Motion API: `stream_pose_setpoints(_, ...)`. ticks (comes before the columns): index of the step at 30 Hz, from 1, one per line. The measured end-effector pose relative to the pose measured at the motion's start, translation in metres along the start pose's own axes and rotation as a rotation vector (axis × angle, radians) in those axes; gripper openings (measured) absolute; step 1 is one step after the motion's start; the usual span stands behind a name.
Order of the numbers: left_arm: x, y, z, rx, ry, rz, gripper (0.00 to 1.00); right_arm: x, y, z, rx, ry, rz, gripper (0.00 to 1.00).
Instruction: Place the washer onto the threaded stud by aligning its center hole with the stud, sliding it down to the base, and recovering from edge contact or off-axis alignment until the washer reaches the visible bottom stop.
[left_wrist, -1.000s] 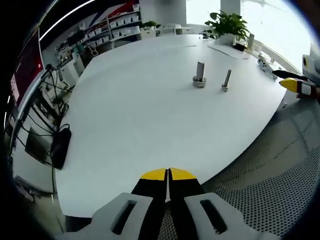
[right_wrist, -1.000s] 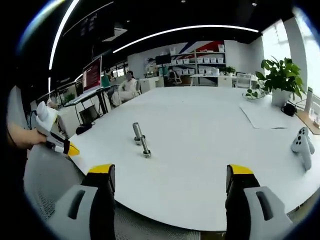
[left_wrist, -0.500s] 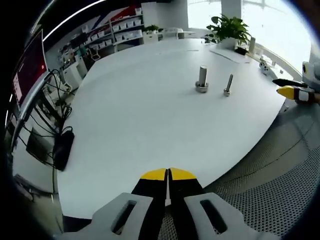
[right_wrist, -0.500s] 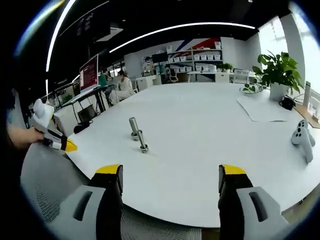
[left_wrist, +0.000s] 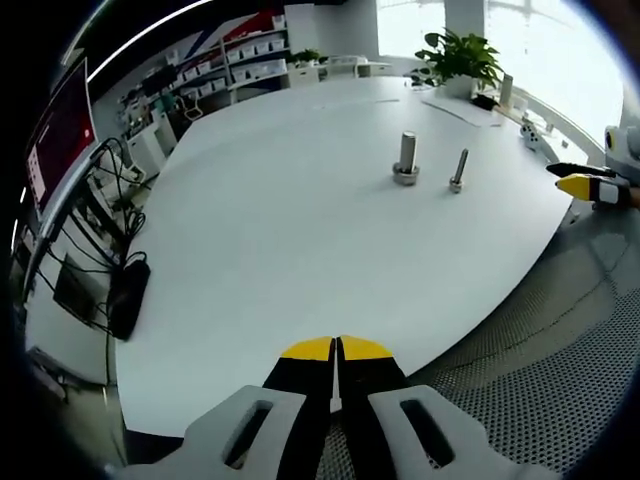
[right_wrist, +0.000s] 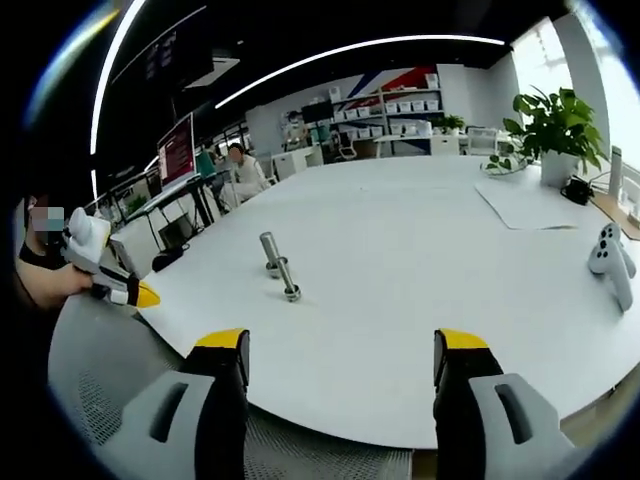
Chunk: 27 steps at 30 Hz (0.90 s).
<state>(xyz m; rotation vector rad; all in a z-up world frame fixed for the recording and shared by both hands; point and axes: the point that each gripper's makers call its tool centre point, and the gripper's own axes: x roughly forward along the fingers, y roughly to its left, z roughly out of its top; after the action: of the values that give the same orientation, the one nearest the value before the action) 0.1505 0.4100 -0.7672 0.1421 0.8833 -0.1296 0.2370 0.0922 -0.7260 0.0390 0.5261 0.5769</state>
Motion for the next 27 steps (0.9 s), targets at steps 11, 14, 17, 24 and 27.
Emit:
stream_pose_setpoints(11,-0.0005,0.0008,0.0001,-0.006,-0.001,0.006,0.00,0.0007,-0.0031,-0.0058,0.025,0.020,0.000,0.76)
stream_pose_setpoints(14,-0.0007,0.0009,0.0004,-0.008,-0.004,0.005,0.00,0.0011,-0.0040,-0.0070,0.035,0.018,0.006,0.72)
stream_pose_setpoints(17,-0.0006,0.0002,0.0001,-0.005,-0.002,0.002,0.00,0.0001,0.0000,-0.0074,0.029,0.026,0.017,0.68)
stream_pose_setpoints(24,0.0004,0.0000,-0.0009,-0.003,0.006,-0.003,0.00,-0.0004,0.0008,-0.0058,0.026,0.023,0.009,0.71)
stream_pose_setpoints(27,0.0007,-0.0001,-0.0011,-0.002,0.007,-0.003,0.00,-0.0009,0.0004,-0.0046,0.035,0.013,0.005,0.73)
